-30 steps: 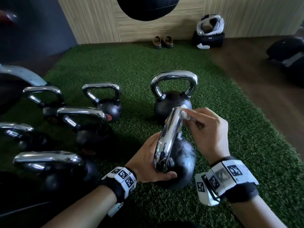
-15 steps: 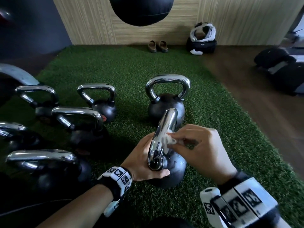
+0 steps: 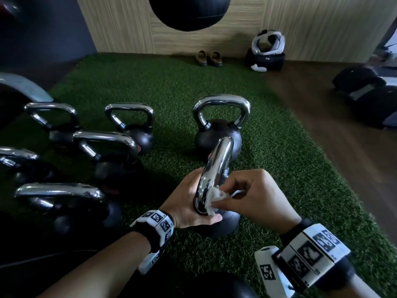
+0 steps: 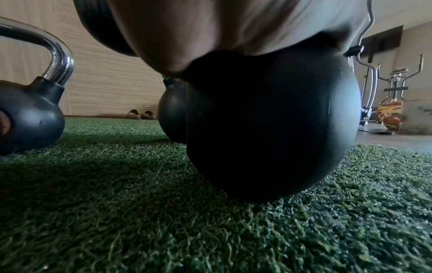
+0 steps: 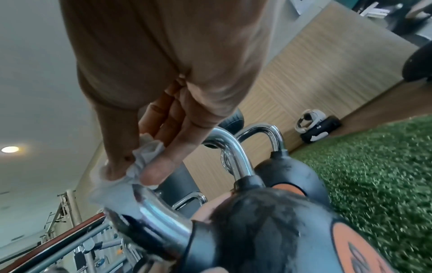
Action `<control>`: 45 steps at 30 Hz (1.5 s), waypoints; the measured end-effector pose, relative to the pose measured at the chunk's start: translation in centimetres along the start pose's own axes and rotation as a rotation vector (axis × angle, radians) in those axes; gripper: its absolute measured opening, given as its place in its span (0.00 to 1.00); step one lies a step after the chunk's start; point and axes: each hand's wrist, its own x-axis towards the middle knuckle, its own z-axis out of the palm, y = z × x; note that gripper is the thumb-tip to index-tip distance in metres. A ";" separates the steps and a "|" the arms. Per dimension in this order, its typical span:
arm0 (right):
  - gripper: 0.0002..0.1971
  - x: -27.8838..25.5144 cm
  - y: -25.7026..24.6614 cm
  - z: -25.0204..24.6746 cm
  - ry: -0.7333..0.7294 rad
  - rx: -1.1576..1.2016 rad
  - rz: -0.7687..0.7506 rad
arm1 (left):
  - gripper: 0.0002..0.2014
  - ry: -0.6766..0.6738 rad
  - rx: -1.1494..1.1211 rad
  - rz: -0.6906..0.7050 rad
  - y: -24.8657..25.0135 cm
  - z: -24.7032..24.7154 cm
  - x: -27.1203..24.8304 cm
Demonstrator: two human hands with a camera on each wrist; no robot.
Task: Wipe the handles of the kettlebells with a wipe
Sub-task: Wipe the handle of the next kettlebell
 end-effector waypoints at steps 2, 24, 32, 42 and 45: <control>0.11 -0.1 0.5 0.6 -0.024 -0.028 0.002 | 0.54 0.004 -0.011 0.008 0.5 -0.2 -0.1; 0.33 4.1 1.2 0.5 -0.391 -0.178 0.003 | 0.51 0.050 -0.062 -0.076 -0.4 0.6 -0.2; 0.13 3.1 3.1 1.1 -0.385 0.549 0.182 | 0.51 0.089 -0.048 0.007 0.2 0.3 -0.2; 0.31 3.6 3.4 1.7 -0.147 1.057 0.314 | 0.52 0.078 -0.044 0.026 -0.2 0.4 -0.1; 0.20 4.0 2.9 1.7 0.031 1.013 0.235 | 0.51 0.094 -0.040 -0.003 -0.4 0.5 -0.1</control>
